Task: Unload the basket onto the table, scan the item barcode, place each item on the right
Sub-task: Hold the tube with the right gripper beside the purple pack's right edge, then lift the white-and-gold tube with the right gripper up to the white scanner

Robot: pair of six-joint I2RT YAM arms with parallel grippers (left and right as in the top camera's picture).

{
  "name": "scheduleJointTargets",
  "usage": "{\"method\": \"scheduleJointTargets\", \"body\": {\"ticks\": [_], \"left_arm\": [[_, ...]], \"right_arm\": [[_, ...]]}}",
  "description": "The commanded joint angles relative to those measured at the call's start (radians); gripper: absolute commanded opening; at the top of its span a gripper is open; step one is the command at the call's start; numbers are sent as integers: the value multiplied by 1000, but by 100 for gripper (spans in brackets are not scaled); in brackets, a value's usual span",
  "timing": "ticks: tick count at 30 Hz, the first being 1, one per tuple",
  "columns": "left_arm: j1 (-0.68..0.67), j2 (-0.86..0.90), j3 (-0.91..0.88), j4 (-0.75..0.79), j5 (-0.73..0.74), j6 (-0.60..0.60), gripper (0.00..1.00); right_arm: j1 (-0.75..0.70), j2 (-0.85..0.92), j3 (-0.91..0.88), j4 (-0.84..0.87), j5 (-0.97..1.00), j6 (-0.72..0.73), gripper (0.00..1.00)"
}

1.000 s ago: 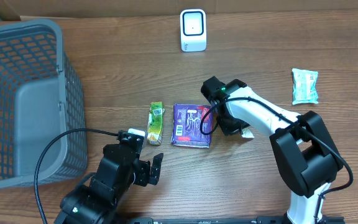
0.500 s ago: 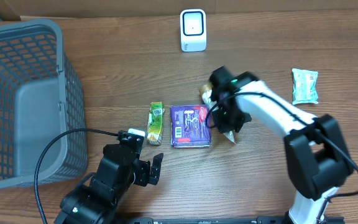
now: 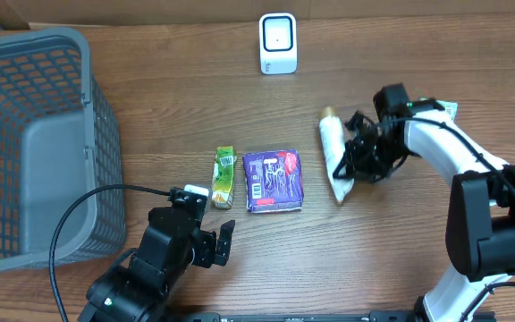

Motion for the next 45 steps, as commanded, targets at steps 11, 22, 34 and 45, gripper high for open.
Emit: {"method": "scheduleJointTargets", "body": {"ticks": [11, 22, 34, 45], "left_arm": [[-8, -3, -3, 1, -13, 16, 99], [-8, -3, -3, 1, -13, 16, 100], [-8, -3, -3, 1, -13, 16, 100], [-8, -3, -3, 1, -13, 16, 99]], "right_arm": [[-9, -42, -23, 26, 22, -27, 59], [-16, -42, 56, 92, 196, -129, 87], [-16, -42, 3, 151, 193, -184, 87], [-35, -42, -95, 250, 94, -176, 35]]}}
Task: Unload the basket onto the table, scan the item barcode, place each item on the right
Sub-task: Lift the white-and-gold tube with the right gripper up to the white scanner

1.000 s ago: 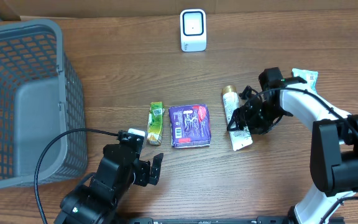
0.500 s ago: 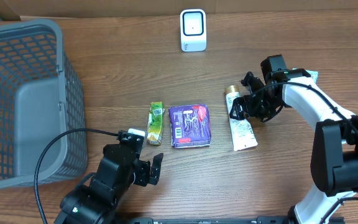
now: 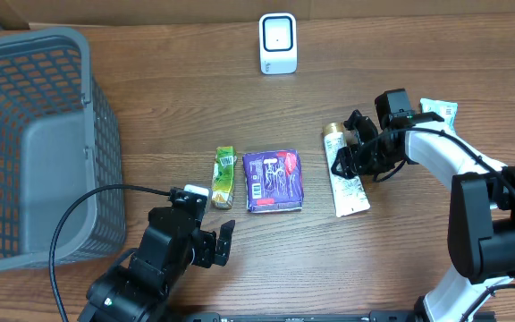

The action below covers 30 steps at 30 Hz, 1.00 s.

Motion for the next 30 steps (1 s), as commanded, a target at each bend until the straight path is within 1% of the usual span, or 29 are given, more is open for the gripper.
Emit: {"method": "scheduleJointTargets", "body": {"ticks": [1, 2, 4, 8, 13, 14, 16, 18, 20, 22, 25, 30], "left_arm": [[-8, -3, -3, 1, -13, 16, 100], [-8, -3, -3, 1, -13, 16, 100], [-8, -3, -3, 1, -13, 16, 100], [-8, -3, -3, 1, -13, 16, 100], [-8, -3, -3, 1, -13, 16, 100], [-8, -3, -3, 1, -13, 16, 100], [-8, -3, -3, 1, -13, 16, 100], [-8, -3, -3, 1, -13, 16, 100], [-8, -3, -3, 1, -13, 16, 100], [-8, -3, -3, 1, -13, 16, 100], [-8, -3, -3, 1, -13, 16, 100], [-8, -3, -3, 1, -13, 16, 100]], "right_arm": [[-20, -29, -15, 2, -57, 5, 25], [-24, -29, -15, 1, -79, 6, 19], [-31, -29, -15, 0, -135, 5, 15], [-41, -29, -15, 8, -286, 5, 16], [-41, -29, -15, 8, -310, 6, 18], [-41, -29, -15, 7, -310, 5, 17], [-41, -29, -15, 8, -310, 5, 4], [-42, -29, -13, 8, -330, 6, 4], [-47, -29, 5, 3, -393, 6, 4], [-48, -30, 45, -24, -442, 5, 4], [-45, -34, 146, -122, -447, 5, 4], [-27, -43, 412, -352, -446, 5, 4]]}}
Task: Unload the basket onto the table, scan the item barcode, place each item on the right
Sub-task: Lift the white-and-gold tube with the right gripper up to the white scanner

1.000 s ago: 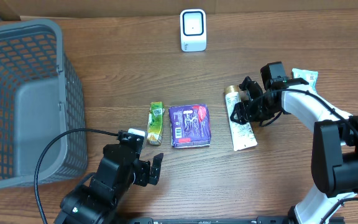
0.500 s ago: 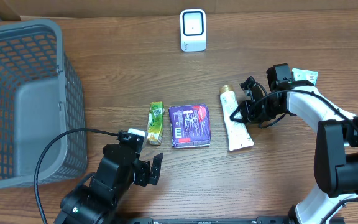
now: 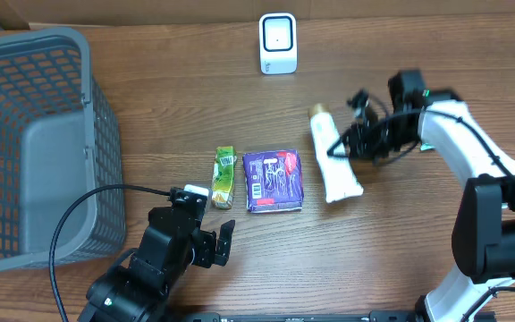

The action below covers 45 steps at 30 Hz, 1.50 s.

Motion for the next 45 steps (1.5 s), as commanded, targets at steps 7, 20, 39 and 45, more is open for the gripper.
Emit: {"method": "scheduleJointTargets", "body": {"ticks": [7, 20, 39, 45], "left_arm": [[-8, -3, -3, 1, -13, 16, 100], [-8, -3, -3, 1, -13, 16, 100], [-8, -3, -3, 1, -13, 16, 100], [-8, -3, -3, 1, -13, 16, 100]], "right_arm": [[83, -35, 500, -252, -44, -21, 4], [228, -42, 621, -280, -19, -169, 4], [317, -42, 791, -136, 811, 259, 3], [385, 6, 795, 51, 1196, 220, 3]]}}
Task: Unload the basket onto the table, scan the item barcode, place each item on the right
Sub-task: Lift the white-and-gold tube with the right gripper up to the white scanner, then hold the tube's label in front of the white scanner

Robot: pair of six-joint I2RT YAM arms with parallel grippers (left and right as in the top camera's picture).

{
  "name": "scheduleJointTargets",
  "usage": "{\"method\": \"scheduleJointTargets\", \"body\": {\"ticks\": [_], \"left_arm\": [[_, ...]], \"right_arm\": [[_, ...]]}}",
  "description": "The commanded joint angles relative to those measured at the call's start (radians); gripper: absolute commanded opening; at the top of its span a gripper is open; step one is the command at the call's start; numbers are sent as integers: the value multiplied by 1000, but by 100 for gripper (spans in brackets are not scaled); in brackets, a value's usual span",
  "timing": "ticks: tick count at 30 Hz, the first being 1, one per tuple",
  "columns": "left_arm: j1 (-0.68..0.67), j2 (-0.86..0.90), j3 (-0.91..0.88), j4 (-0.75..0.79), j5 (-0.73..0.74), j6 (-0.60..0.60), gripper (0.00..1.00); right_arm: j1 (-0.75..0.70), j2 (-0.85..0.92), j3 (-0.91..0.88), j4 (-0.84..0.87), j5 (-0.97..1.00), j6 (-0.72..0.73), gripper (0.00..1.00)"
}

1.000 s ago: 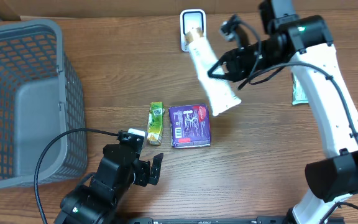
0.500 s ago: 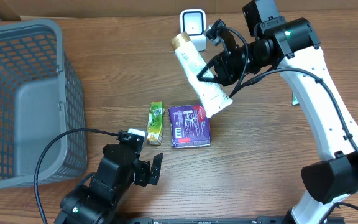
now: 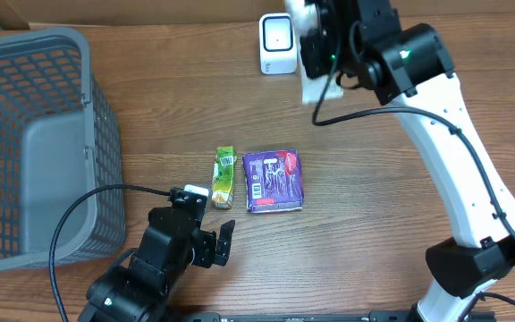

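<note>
A white tube [image 3: 308, 79] hangs in the air right next to the white barcode scanner [image 3: 277, 43] at the table's far edge. My right gripper [image 3: 320, 43] is shut on the tube, with the arm raised high toward the overhead camera; the tube's upper part is partly hidden by the gripper. My left gripper [image 3: 218, 243] rests open near the front edge, nothing between its fingers.
A green juice carton [image 3: 225, 175] and a purple packet [image 3: 274, 181] lie side by side mid-table, just beyond my left gripper. A large grey mesh basket [image 3: 25, 89] fills the left side. A black cable [image 3: 105, 201] loops from the left arm.
My right gripper held the white tube low over the table right of the purple packet; now it holds the tube high up beside the scanner. The left arm is unchanged.
My right gripper was at the white tube lying on the table at the right. Then the tube lay slightly shifted with the gripper still on it. Later it sat closer to the purple packet. Now the tube is lifted next to the scanner.
</note>
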Motion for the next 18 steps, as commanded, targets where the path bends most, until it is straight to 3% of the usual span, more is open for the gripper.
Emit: {"method": "scheduleJointTargets", "body": {"ticks": [1, 7, 12, 18], "left_arm": [[-8, -3, -3, 2, -13, 16, 100], [-8, -3, -3, 2, -13, 16, 100], [-8, -3, -3, 2, -13, 16, 100], [-8, -3, -3, 2, -13, 16, 100]], "right_arm": [[40, 28, 40, 79, 348, -14, 3], [100, 193, 40, 295, 654, -264, 4], [108, 313, 39, 483, 717, -481, 4], [103, 441, 39, 610, 721, -968, 4]]}}
